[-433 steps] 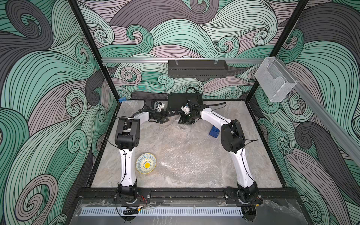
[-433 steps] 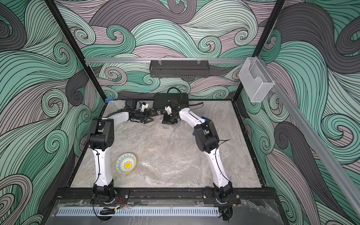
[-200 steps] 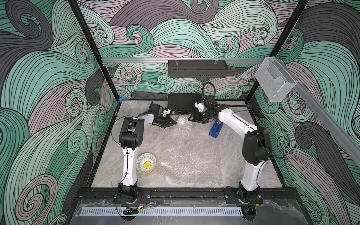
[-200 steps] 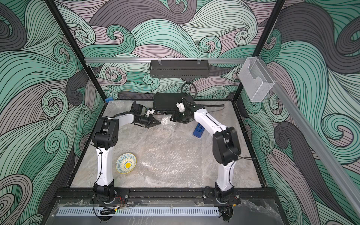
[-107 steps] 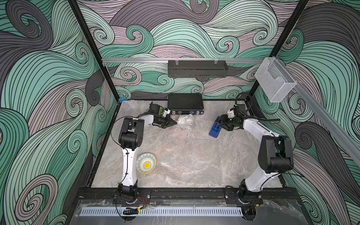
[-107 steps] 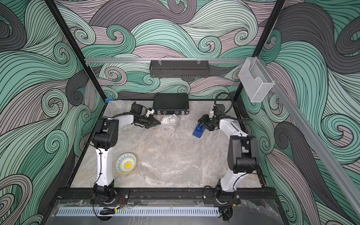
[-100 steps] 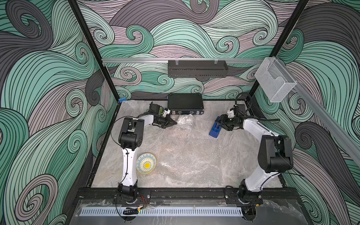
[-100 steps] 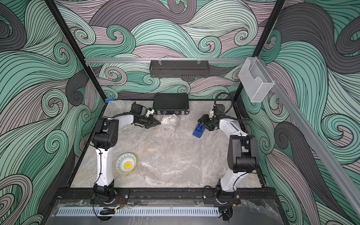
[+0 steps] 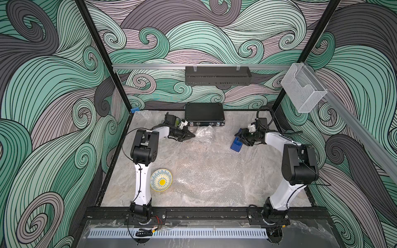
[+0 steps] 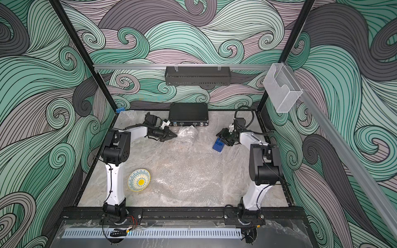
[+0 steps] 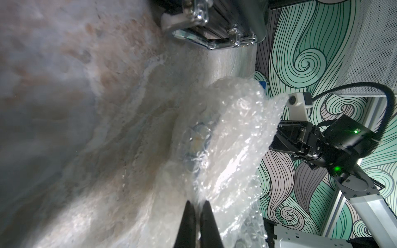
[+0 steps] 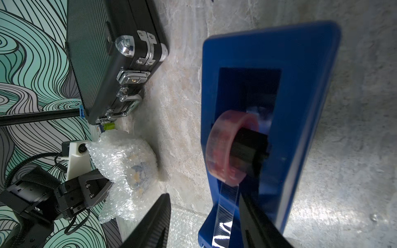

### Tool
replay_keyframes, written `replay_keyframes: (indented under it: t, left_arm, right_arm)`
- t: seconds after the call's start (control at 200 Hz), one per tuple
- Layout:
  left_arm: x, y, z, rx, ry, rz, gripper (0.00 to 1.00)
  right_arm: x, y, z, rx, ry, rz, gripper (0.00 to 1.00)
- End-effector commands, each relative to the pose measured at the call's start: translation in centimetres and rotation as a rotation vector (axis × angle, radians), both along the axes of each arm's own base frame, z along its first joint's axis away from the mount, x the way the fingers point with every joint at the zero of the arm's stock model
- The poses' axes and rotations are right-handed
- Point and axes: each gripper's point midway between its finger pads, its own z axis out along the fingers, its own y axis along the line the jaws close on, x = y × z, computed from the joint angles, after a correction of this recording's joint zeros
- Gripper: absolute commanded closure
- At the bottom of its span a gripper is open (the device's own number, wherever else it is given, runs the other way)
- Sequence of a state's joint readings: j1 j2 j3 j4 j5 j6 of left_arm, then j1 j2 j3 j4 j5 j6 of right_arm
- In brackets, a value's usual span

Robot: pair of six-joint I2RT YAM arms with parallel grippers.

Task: Wrap bowls in bubble wrap
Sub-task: Tear off the tape using the Tape Cutter.

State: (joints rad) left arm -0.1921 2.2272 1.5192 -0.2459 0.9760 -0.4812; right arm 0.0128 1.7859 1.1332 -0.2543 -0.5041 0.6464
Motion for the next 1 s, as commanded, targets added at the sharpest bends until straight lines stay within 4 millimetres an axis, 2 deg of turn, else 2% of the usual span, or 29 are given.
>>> replay_keyframes:
  t: [0.0,0.38,0.565,0.856,0.996]
  left_arm:
    - [-0.1,-0.3,1.5,0.004,-0.033,-0.01,1.0]
    - [-0.1,-0.5,1.4,0.005,-0.031,-0.016,1.0]
    - [-0.2,-0.5,1.2,0.008,-0.026,-0.018,1.0]
    - [-0.3,-0.5,1.2,0.011,-0.027,-0.02,1.0]
    - [-0.2,-0.5,1.1,0.015,-0.027,-0.018,1.0]
  right_arm:
    - [-1.0,-0.7,0.6,-0.02,0.012,-0.033,0.43]
    - [-1.3,0.9,-1.8,0.115,0.088,-0.027,0.48]
    - [-1.1,1.3,-1.1,0.154,0.071,-0.025,0.53]
    - [-1.2,1.5,-0.2,0.19,0.047,-0.027,0.65]
    - [-1.4,1.6,0.2,0.193,0.034,-0.027,0.77]
